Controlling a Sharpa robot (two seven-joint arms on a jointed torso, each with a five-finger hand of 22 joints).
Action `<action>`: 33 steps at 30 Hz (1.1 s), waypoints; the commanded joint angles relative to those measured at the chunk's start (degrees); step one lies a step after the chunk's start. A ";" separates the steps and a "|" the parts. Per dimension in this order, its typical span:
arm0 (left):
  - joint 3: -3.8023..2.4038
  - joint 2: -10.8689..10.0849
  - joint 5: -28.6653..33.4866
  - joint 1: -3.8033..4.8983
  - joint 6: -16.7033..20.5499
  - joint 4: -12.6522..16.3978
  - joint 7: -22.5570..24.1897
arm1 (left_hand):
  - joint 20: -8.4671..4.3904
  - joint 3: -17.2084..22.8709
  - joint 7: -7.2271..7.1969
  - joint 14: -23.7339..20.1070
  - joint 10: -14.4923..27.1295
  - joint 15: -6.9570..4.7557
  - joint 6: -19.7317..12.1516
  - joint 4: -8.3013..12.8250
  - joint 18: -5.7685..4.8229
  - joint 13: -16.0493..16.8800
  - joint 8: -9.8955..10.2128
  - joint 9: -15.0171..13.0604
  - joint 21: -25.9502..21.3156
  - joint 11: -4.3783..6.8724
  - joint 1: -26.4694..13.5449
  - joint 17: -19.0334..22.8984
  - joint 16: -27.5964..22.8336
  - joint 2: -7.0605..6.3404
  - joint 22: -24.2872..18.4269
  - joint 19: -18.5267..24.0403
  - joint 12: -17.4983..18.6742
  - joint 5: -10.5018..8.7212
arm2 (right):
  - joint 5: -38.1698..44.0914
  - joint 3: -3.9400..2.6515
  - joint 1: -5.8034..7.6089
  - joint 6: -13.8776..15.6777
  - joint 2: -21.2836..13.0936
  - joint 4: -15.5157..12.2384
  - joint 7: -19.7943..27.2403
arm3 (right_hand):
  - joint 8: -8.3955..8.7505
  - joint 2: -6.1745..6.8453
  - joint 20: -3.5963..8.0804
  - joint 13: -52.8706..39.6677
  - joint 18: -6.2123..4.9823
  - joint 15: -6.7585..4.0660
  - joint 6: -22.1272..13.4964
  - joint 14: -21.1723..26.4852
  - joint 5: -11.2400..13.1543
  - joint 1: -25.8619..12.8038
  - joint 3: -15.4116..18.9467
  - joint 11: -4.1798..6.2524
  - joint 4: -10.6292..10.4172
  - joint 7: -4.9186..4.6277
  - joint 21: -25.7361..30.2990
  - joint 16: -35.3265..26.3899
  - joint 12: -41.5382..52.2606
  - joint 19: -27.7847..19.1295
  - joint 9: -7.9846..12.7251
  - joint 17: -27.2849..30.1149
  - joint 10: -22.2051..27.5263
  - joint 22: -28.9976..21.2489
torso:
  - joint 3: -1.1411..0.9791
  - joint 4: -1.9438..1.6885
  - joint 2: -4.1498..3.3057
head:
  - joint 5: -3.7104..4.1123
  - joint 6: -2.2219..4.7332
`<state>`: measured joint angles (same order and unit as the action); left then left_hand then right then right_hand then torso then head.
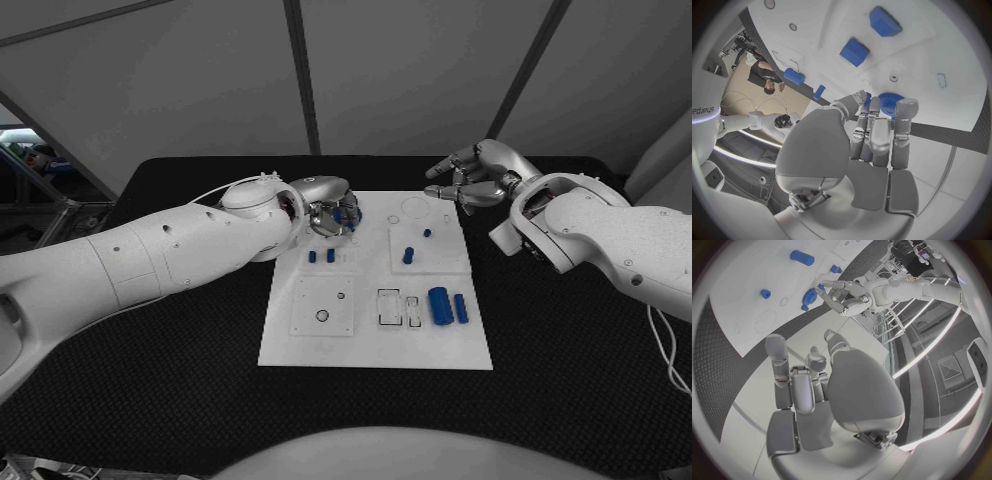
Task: Assemble the parts on the task board
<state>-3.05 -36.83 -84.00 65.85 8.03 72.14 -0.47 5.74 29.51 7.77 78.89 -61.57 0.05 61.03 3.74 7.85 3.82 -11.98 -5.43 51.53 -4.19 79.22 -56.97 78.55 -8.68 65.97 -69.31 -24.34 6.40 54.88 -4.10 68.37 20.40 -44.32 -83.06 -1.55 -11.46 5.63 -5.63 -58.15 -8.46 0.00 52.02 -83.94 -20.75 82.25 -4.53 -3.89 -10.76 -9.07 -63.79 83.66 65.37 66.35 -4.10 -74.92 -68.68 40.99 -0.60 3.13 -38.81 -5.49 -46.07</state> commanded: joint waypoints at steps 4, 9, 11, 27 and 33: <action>-0.90 -2.17 3.25 -0.17 2.54 1.83 1.18 | 0.12 0.43 -0.02 0.47 -0.58 -0.07 0.57 0.13 0.69 -0.03 0.36 0.08 0.56 0.11 -0.80 -0.21 0.26 0.01 0.26 -0.53 0.36 -0.30 | -0.11 -0.04 0.08 0.01 -0.06 -0.02 0.55 | -0.13 -0.16 -0.08 0.04 -0.41 -0.41 -0.30 -3.20 -0.26 -0.22 -0.34 -0.01 -0.10 0.10 0.34 -0.25 -0.13 -0.40 0.08 -4.23 0.21 -0.05 | -0.04 0.06 0.00 | -0.07 0.12; -1.13 -4.42 4.54 -0.25 2.02 3.15 0.75 | 0.12 0.44 -0.01 0.53 -0.68 -0.07 0.65 0.16 0.68 -0.02 0.40 0.10 0.62 0.11 -0.86 -0.25 0.30 -0.04 0.32 -0.57 0.46 -0.31 | -0.11 -0.04 0.08 0.01 -0.18 0.00 0.51 | -0.13 -0.16 -0.08 0.04 -0.41 -0.41 -0.30 -3.20 -0.26 -0.22 -0.34 -0.01 -0.10 0.10 0.34 -0.25 -0.13 -0.40 0.08 -4.23 0.21 -0.05 | -0.02 0.00 -0.04 | 0.06 0.19; -1.16 -5.20 4.97 -0.26 1.38 3.44 0.51 | 0.12 0.47 -0.01 0.55 -0.84 -0.07 0.77 0.20 0.68 -0.01 0.45 0.12 0.67 0.12 -0.93 -0.14 0.30 -0.11 0.39 -0.60 0.59 -0.32 | -0.11 -0.04 0.08 0.01 -0.24 0.01 0.48 | -0.13 -0.16 -0.08 0.04 -0.41 -0.41 -0.30 -3.20 -0.26 -0.22 -0.34 -0.01 -0.10 0.10 0.34 -0.25 -0.13 -0.40 0.08 -4.23 0.21 -0.05 | -0.01 -0.01 -0.04 | 0.07 0.17; -1.18 -8.74 5.58 -1.51 -0.11 5.09 0.30 | 0.18 0.07 0.00 0.48 -1.21 -0.02 0.96 0.08 0.71 -0.01 0.86 0.27 0.43 0.08 -1.77 0.34 0.22 -0.78 0.45 -0.43 1.33 -0.41 | -0.11 -0.04 0.08 0.02 -0.34 0.03 0.39 | -0.13 -0.16 -0.08 0.04 -0.41 -0.41 -0.30 -3.20 -0.26 -0.22 -0.34 -0.01 -0.10 0.10 0.34 -0.25 -0.13 -0.40 0.08 -4.23 0.21 -0.05 | -0.06 0.11 -0.04 | -0.42 0.04; -1.18 -8.59 5.58 -1.79 0.06 4.98 0.62 | 0.18 0.07 -0.01 0.48 -1.26 -0.02 1.00 0.08 0.70 0.00 0.86 0.27 0.49 0.09 -1.79 0.35 0.22 -0.77 0.50 -0.46 1.36 -0.41 | -0.11 -0.04 0.08 0.03 -0.34 0.02 0.36 | -0.13 -0.16 -0.08 0.04 -0.41 -0.41 -0.30 -3.20 -0.26 -0.22 -0.34 -0.01 -0.10 0.10 0.34 -0.25 -0.13 -0.40 0.08 -4.23 0.21 -0.05 | -0.05 0.15 -0.09 | -0.42 -0.02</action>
<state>-4.18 -45.51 -78.85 64.05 8.38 77.04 -0.25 5.95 29.63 7.56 79.05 -62.39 -0.11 61.64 3.87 7.85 3.83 -11.37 -5.24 51.82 -4.20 78.03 -56.67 78.54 -9.42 66.42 -69.51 -23.19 6.17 54.88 -4.10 68.37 20.40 -44.65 -82.97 -1.55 -11.46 5.63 -5.63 -58.15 -8.46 0.00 52.02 -83.93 -20.75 82.25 -4.52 -3.89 -10.76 -9.07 -63.79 83.67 65.37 66.34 -4.10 -74.91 -68.68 41.01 -0.64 3.26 -38.85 -5.96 -46.09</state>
